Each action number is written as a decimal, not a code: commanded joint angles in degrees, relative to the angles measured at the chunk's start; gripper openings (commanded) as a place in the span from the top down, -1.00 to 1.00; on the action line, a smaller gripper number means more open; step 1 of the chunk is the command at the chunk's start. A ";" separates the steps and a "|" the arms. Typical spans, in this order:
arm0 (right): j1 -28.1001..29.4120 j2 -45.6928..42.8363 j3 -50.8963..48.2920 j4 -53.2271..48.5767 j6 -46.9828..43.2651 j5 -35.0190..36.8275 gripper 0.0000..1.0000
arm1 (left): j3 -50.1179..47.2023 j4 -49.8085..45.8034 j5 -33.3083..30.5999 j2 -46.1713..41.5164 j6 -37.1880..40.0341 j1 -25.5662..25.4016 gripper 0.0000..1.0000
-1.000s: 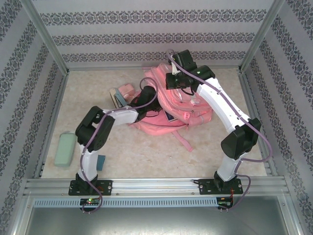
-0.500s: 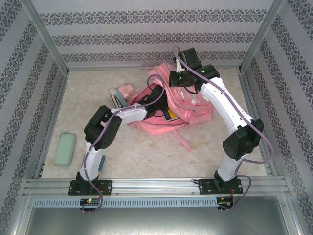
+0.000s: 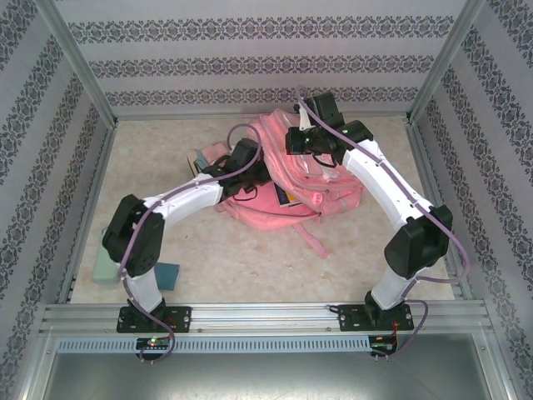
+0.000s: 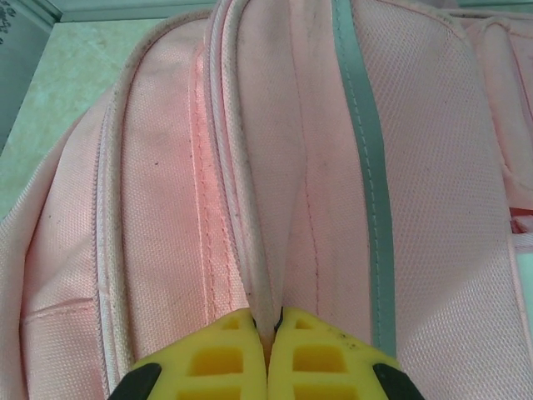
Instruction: Pack the student bag
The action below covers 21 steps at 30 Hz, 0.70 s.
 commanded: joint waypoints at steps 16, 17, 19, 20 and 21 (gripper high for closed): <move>4.80 -1.58 -6.14 9.71 2.14 -3.51 1.00 | -22.18 -30.18 -12.62 -32.24 8.68 26.76 -0.98; 4.82 -1.62 -6.14 9.70 2.14 -3.59 1.00 | -22.91 -31.23 -12.81 -33.46 9.14 29.27 -0.99; 4.91 -1.54 -6.09 9.78 2.29 -3.86 1.00 | -24.26 -31.84 -12.99 -35.40 10.53 33.87 -0.99; 4.91 -1.49 -5.96 9.84 2.40 -4.06 1.00 | -24.92 -31.84 -13.00 -35.85 11.39 36.16 -0.99; 4.99 -1.54 -6.01 9.87 2.50 -4.19 1.00 | -25.37 -32.06 -12.86 -35.93 12.03 38.55 -0.99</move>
